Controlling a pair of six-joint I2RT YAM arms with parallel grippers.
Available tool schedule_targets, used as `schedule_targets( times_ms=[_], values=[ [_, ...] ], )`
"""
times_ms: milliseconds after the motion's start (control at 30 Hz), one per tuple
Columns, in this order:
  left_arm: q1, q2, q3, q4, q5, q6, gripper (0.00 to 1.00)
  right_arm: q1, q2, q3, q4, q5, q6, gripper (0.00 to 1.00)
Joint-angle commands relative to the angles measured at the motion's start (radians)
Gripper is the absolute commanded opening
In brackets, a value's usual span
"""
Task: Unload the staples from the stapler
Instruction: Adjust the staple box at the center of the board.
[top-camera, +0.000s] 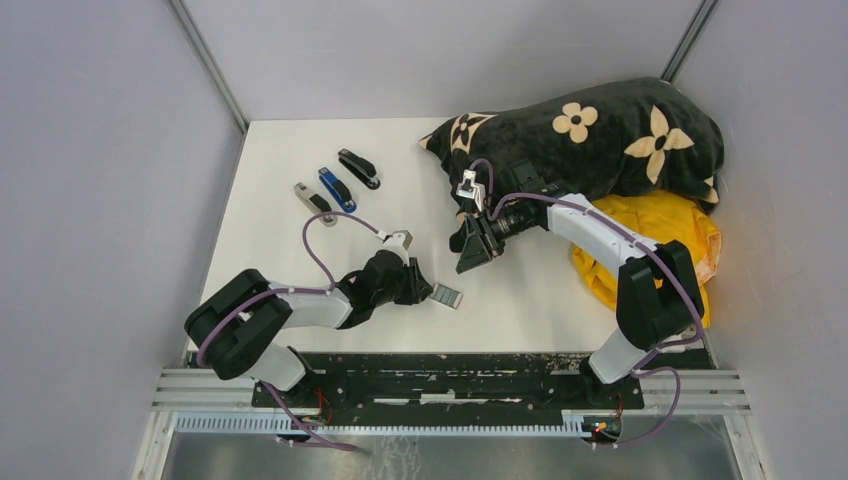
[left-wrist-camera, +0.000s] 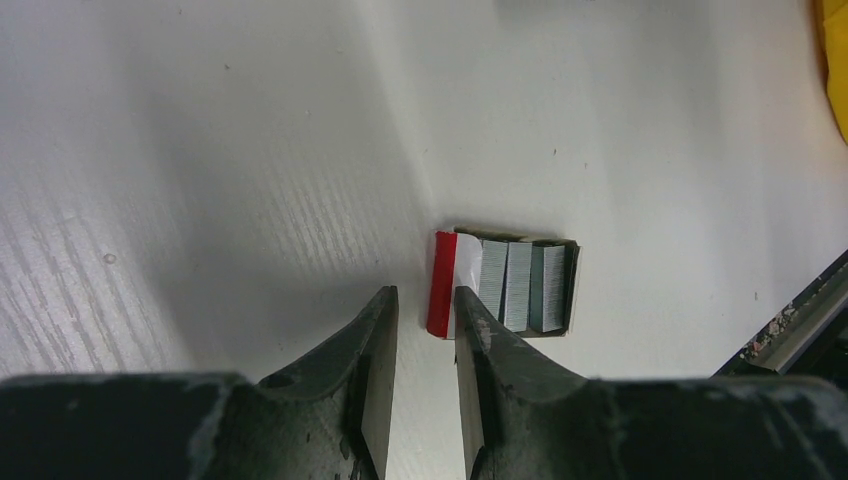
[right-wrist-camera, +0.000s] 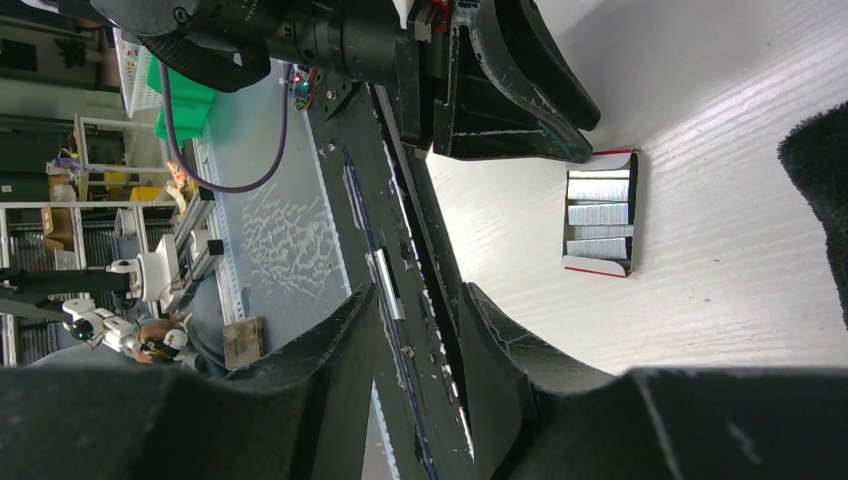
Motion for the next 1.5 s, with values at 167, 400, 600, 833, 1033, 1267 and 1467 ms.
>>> schedule_targets(
  times_ms=[167,400,600,833,1033,1267,1467],
  values=[
    [0.003,-0.052,-0.008,0.048,0.027,-0.039,0.36,0.001,0.005,0.041,0.001,-0.003,-0.026,0.41],
    [0.003,-0.013,0.007,0.052,0.038,-0.036,0.36,0.001,0.004,0.043,0.001,-0.005,-0.025,0.41],
    [0.002,-0.021,0.003,0.056,0.035,-0.035,0.36,0.001,0.006,0.043,-0.001,-0.005,-0.026,0.41],
    [0.011,-0.098,-0.037,0.093,0.036,-0.047,0.4,0.001,0.01,0.043,-0.003,-0.004,-0.027,0.41],
    [0.037,-0.146,-0.074,0.103,0.012,-0.055,0.39,0.001,0.012,0.043,-0.002,-0.003,-0.029,0.41],
    [0.047,-0.085,-0.051,0.1,0.035,-0.049,0.33,0.001,0.011,0.044,-0.003,-0.004,-0.029,0.41],
    [0.046,-0.026,-0.033,0.137,0.091,-0.048,0.34,0.0,0.012,0.043,-0.004,-0.004,-0.029,0.41]
  ],
)
